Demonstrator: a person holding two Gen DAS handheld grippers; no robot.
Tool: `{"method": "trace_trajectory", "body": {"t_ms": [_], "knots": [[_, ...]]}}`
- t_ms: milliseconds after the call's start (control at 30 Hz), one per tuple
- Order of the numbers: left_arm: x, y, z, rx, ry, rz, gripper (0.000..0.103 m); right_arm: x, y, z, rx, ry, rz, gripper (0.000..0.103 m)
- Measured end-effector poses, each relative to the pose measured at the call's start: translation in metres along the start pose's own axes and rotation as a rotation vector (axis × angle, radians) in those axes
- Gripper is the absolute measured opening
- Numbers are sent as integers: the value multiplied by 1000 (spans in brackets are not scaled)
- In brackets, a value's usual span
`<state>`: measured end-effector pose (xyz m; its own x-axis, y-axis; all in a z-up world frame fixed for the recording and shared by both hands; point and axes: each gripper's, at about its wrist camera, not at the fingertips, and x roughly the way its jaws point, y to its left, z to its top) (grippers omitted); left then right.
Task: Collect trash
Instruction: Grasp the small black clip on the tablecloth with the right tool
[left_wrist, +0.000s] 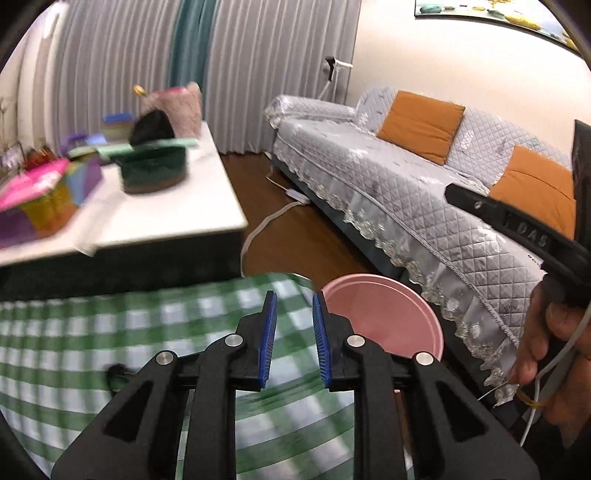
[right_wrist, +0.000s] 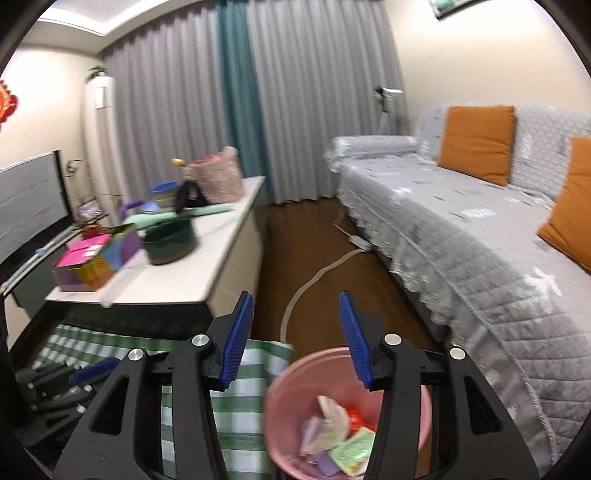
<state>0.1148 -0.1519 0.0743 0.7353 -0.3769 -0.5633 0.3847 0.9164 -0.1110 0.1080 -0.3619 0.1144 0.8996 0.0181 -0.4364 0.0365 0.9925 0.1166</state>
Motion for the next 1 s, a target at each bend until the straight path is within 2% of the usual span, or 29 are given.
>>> {"method": "trace_trajectory", "body": {"t_ms": [67, 133, 267, 400, 500, 733, 1000], "knots": [[-22, 11, 5, 25, -27, 28, 20, -3, 20, 0, -18, -10, 47, 48], [-49, 29, 11, 37, -55, 60, 20, -4, 40, -2, -41, -13, 94, 42], [-90, 64, 18, 10, -101, 93, 19, -1, 69, -11, -62, 10, 166, 35], [-107, 89, 9, 8, -119, 127, 19, 5, 102, -29, -99, 51, 232, 33], [-102, 104, -10, 5, -113, 160, 18, 7, 125, -43, -150, 61, 267, 33], [-69, 143, -60, -116, -37, 178, 13, 30, 168, -80, -215, 141, 336, 33], [-54, 173, -69, -166, -20, 213, 12, 63, 202, -122, -300, 230, 359, 33]]}}
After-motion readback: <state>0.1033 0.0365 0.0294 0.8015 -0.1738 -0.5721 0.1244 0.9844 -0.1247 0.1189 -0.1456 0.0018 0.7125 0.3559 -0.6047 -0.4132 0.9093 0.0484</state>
